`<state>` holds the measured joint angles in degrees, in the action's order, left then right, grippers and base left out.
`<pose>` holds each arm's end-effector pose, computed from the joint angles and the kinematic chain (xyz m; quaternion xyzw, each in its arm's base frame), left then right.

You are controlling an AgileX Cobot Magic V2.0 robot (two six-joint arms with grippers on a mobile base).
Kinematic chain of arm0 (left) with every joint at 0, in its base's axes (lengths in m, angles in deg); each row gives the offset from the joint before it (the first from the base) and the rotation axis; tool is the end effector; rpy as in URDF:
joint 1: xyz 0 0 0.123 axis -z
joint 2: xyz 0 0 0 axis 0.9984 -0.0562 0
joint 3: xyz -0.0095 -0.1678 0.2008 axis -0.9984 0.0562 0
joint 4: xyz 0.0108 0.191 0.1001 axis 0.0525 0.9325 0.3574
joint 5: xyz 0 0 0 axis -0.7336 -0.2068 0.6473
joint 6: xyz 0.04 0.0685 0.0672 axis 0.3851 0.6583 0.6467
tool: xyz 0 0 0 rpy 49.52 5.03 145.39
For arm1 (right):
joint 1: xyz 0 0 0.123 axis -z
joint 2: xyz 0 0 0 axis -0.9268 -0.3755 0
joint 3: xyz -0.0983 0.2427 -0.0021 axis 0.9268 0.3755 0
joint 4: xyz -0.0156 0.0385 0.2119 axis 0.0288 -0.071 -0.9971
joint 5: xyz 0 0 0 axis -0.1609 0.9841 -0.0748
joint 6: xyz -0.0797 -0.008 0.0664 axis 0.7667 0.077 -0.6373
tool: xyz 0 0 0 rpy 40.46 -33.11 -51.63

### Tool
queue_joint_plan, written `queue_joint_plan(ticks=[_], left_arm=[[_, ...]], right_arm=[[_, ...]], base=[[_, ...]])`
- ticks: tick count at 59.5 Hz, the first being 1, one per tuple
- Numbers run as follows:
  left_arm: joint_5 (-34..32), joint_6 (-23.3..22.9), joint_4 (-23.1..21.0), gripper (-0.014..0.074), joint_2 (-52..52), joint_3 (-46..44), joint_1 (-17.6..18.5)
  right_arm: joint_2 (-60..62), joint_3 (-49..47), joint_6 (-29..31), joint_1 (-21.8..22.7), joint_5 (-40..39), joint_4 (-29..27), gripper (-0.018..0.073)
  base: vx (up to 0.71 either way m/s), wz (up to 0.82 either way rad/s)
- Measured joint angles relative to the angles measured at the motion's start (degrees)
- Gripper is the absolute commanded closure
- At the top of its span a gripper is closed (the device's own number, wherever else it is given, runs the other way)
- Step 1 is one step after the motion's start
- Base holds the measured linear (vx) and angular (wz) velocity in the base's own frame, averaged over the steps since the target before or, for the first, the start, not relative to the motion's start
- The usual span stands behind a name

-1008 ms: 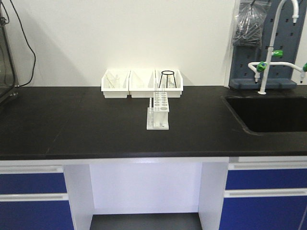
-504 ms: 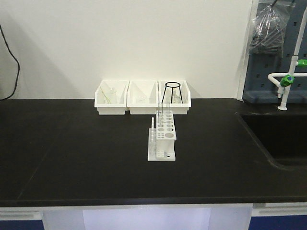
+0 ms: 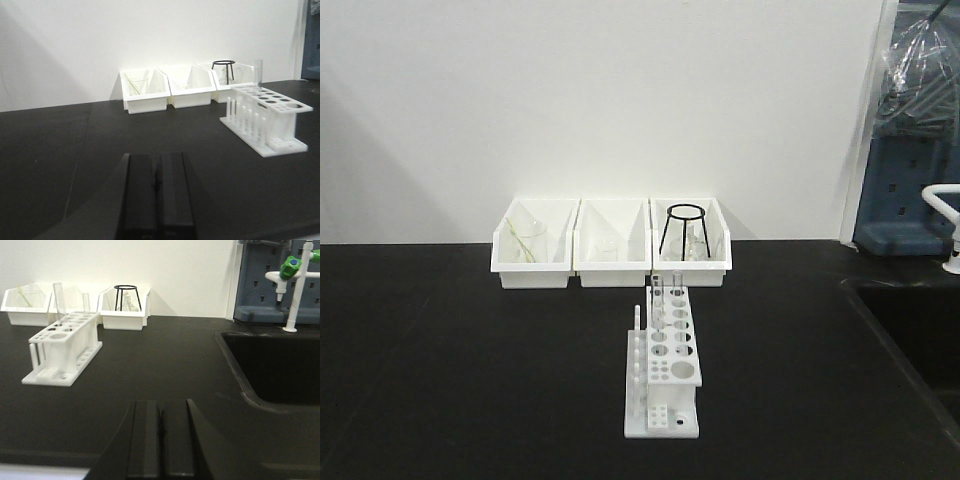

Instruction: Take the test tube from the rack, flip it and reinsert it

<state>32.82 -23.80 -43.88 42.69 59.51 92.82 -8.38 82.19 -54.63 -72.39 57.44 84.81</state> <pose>0.0560 -0.0059 0.1995 0.0461 0.6969 -0.0283 0.7151 0.0567 0.0025 0.1907 -0.0430 0.7315 0.0002 0.6805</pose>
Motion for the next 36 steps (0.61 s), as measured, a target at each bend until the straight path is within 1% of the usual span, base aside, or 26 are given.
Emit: queue_joint_plan(ticks=[21,36], left_arm=[[0.0,0.0,0.0,0.0602,0.0,0.0,0.0],[0.0,0.0,0.0,0.0602,0.0,0.0,0.0]], right_arm=[[0.0,0.0,0.0,0.0,0.0,0.0,0.057],[0.0,0.0,0.0,0.0,0.0,0.0,0.057]], base=[[0.36,0.01],[0.28,-0.04]])
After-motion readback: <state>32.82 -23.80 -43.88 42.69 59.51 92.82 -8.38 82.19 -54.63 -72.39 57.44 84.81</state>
